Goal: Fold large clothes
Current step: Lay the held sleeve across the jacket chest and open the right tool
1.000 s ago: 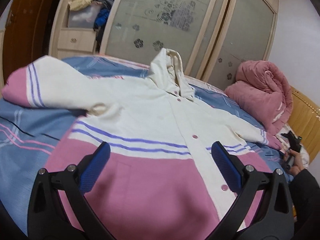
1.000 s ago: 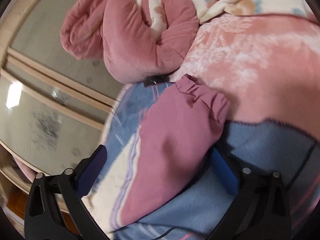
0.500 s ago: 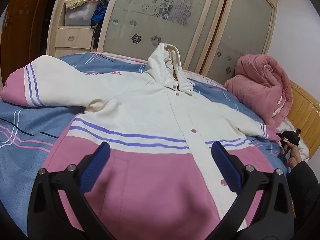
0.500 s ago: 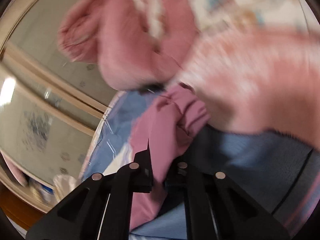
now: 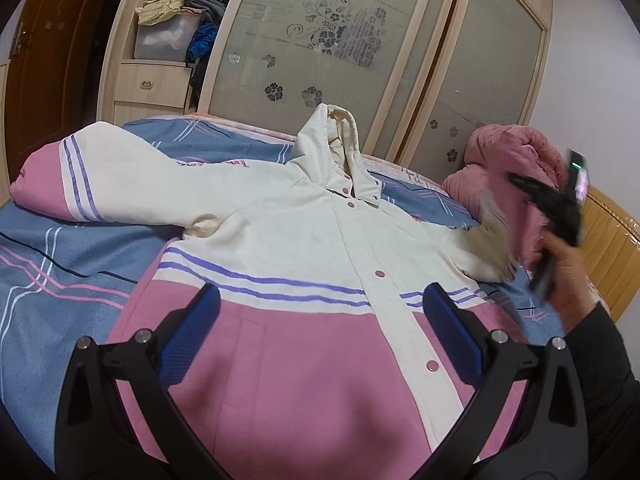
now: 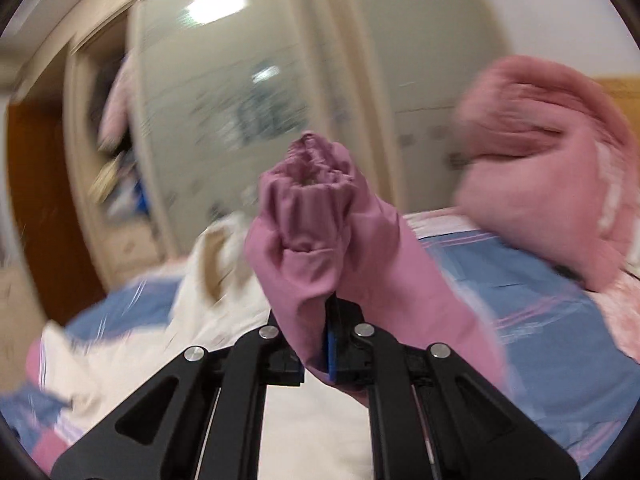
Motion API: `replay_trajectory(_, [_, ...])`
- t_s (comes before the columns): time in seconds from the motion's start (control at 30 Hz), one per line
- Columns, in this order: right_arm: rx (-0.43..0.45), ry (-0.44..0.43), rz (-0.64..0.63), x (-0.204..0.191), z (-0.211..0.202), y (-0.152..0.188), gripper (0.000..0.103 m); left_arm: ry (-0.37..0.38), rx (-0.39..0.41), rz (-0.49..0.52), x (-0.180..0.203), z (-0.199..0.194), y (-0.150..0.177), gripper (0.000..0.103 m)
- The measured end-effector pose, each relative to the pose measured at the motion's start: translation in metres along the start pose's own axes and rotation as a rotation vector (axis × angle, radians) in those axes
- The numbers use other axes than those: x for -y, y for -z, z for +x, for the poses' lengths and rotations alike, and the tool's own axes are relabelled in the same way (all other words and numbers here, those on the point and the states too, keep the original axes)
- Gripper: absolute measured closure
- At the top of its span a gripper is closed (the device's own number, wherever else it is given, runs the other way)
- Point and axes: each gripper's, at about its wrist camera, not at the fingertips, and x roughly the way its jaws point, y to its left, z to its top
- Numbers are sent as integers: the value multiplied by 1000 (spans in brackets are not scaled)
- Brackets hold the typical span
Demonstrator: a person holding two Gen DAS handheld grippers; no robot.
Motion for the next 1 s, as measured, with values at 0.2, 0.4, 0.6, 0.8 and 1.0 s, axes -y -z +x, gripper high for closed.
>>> replay_trajectory(0.2, [-292, -118, -111, -88, 78, 88, 93, 1, -14, 0, -4, 1, 1, 2])
replay_trajectory(0.4, [-572, -122, -128, -107, 106, 129, 20, -31, -68, 4, -7, 6, -1, 2])
replay_trajectory(0.6, [-394, -151, -104, -123, 32, 92, 9, -73, -59, -5, -12, -1, -7, 2])
replay_trajectory(0.8, [-205, 12, -181, -130, -78, 68, 1, -189, -101, 10, -11, -15, -13, 2])
replay_trajectory(1.0, [-61, 249, -288, -106, -179, 103, 1, -269, -72, 67, -6, -57, -7, 2])
